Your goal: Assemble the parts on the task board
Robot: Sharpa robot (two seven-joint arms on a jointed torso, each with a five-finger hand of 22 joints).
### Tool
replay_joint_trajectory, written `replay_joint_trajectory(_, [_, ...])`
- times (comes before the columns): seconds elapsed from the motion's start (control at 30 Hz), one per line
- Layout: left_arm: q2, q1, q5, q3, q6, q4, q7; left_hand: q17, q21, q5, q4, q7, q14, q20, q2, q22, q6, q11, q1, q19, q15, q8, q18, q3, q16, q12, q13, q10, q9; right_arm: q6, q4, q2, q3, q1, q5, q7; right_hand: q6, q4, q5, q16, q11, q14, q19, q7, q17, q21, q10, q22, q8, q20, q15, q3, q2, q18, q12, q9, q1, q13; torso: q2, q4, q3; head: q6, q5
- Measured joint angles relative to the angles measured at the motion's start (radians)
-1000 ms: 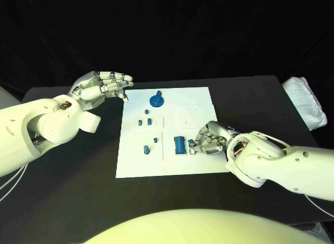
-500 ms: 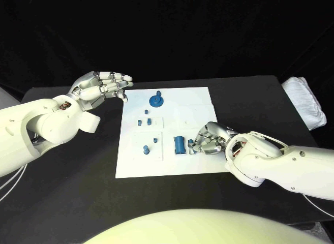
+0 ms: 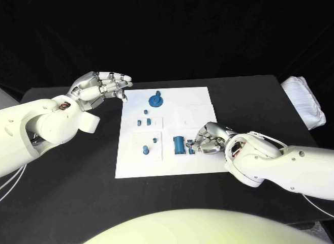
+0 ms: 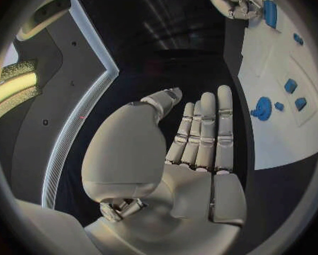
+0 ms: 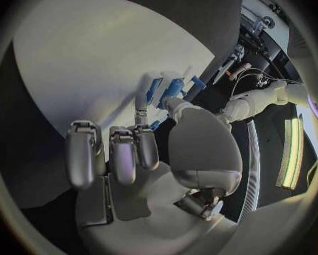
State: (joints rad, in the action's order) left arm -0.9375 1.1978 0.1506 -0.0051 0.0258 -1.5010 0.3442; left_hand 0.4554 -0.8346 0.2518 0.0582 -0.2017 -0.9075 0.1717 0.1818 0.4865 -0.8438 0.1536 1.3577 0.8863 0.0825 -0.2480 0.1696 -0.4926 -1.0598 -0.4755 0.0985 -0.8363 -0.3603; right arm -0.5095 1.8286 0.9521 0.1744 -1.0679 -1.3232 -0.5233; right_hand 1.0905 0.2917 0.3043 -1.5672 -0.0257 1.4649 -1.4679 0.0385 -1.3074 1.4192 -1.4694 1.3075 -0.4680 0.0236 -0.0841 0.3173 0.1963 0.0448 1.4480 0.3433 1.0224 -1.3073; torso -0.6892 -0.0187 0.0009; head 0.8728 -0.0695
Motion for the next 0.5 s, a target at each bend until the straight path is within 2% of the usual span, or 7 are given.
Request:
replay_joint_trajectory(0.23, [0.002,0.000,0.000,0.000,0.000,0.002,0.000,0.000,0.000,0.000,0.002,0.000,0.000,0.000,0.000,0.000,0.000,0.000,0.000,0.000,0.000,0.000,0.000,0.002,0.000,0.000,0.000,0.000,0.000,0.001,0.007,0.014,0.000,0.001,0.000,0.009,0.000,-0.006,-0.005,0.000,0.000,0.000,0.000,0.000,0.000,-0.004,0.000,0.000,0.000,0.000,0.000,-0.009,0.004,0.000,-0.004,0.001,-0.004,0.000,0.000,-0.0003,-0.0004,0.000,-0.001])
replay_joint_trajectory(0.4, [0.002,0.000,0.000,0.000,0.000,0.003,-0.001,0.000,0.000,0.000,0.003,0.000,0.000,0.000,0.000,0.000,0.000,0.000,0.000,0.000,0.000,0.000,0.000,0.003,0.000,0.000,0.000,0.000,0.000,0.005,0.008,0.030,0.000,0.001,0.002,0.023,-0.004,-0.025,-0.123,0.000,0.000,0.000,0.000,0.004,0.000,-0.013,0.000,0.000,0.005,0.000,0.000,-0.015,0.003,0.000,-0.012,0.002,0.089,0.000,0.001,-0.0004,-0.0004,0.000,0.000])
replay_joint_trajectory(0.47, [0.002,0.000,0.000,0.000,0.000,0.003,-0.001,0.000,0.000,0.000,0.003,0.000,0.000,0.000,0.000,0.000,0.000,0.000,0.000,0.000,0.000,0.000,0.000,0.003,0.000,0.000,0.000,0.000,0.000,0.005,0.008,0.037,0.000,0.001,0.002,0.032,-0.005,-0.031,-0.143,0.000,0.000,0.000,0.000,0.005,0.000,-0.021,0.000,0.000,0.006,0.000,0.000,-0.016,0.006,0.000,-0.023,0.002,0.114,0.000,0.001,-0.0003,-0.0004,0.000,0.001])
replay_joint_trajectory(0.5, [0.002,0.000,0.000,0.000,-0.001,0.004,-0.001,0.000,0.000,0.000,0.003,0.000,0.000,0.000,0.000,0.000,0.000,0.000,0.000,0.000,0.000,0.000,0.000,0.003,0.000,0.000,0.000,0.000,0.000,0.004,0.008,0.042,0.000,0.001,0.003,0.037,-0.015,-0.033,-0.146,0.007,0.000,0.000,0.000,0.011,0.000,-0.033,0.000,0.000,0.015,0.000,0.000,-0.018,0.009,0.000,-0.038,0.000,0.126,0.000,0.001,-0.0003,-0.0004,0.000,0.001])
